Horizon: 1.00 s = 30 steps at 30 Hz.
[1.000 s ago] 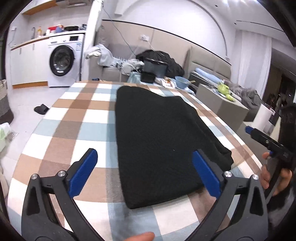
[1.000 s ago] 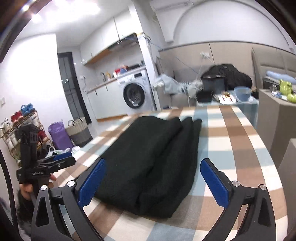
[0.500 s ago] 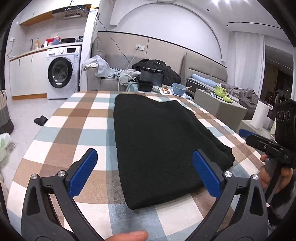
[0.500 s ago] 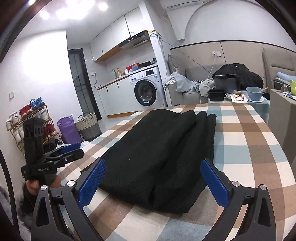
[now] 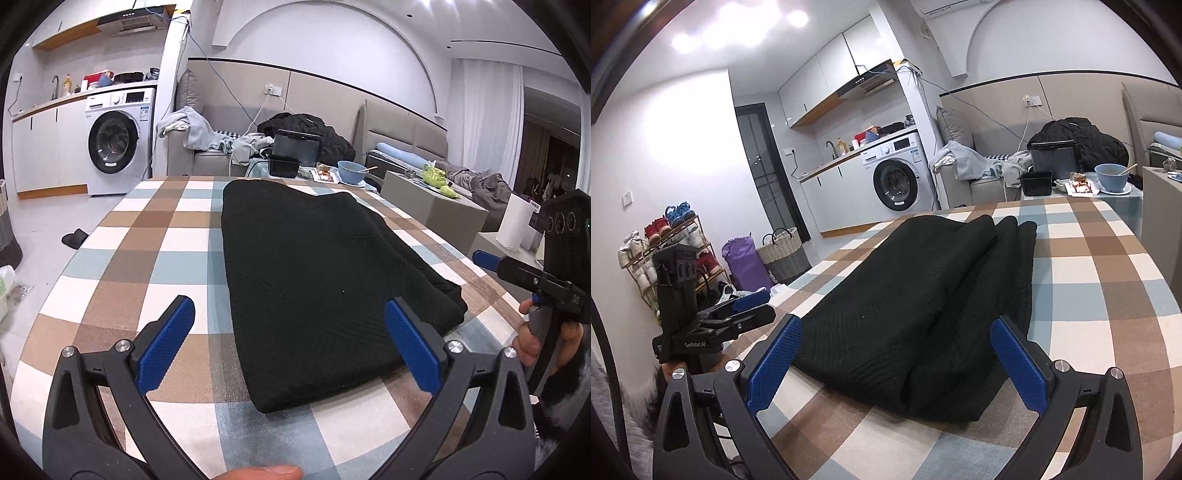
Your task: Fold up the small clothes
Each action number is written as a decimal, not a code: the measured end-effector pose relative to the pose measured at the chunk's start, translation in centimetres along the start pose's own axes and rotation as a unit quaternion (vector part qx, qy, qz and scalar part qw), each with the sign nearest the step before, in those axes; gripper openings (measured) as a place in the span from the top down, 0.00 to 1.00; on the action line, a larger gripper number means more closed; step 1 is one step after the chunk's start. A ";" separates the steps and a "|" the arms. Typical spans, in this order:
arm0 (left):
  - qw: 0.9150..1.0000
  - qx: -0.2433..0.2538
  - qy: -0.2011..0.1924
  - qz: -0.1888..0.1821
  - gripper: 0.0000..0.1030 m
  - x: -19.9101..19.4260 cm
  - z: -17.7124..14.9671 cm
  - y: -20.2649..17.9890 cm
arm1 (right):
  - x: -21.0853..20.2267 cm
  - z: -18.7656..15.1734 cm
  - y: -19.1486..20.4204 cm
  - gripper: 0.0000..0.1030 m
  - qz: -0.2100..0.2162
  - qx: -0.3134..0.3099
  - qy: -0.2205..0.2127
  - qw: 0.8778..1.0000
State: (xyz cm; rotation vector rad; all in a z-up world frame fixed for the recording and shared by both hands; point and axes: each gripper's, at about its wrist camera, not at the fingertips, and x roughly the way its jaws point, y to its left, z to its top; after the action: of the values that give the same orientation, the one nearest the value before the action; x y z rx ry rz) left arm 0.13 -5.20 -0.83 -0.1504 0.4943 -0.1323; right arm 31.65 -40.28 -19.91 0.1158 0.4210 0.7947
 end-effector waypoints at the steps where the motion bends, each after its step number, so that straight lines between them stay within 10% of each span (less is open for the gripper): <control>1: 1.000 0.003 0.002 0.000 0.01 0.0 0.0 0.0 | 0.0 0.0 0.1 0.00 -0.001 -0.002 0.001 1.000; 30: 1.000 0.013 0.010 0.005 0.01 0.4 -0.2 0.0 | 0.1 -0.2 -1.0 0.00 -0.008 0.015 0.010 1.000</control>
State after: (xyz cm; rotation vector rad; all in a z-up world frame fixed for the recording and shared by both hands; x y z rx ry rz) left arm 0.35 -5.31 -1.18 -0.1215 0.5129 -0.1308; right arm 32.35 -40.92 -20.40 0.1330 0.4532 0.7750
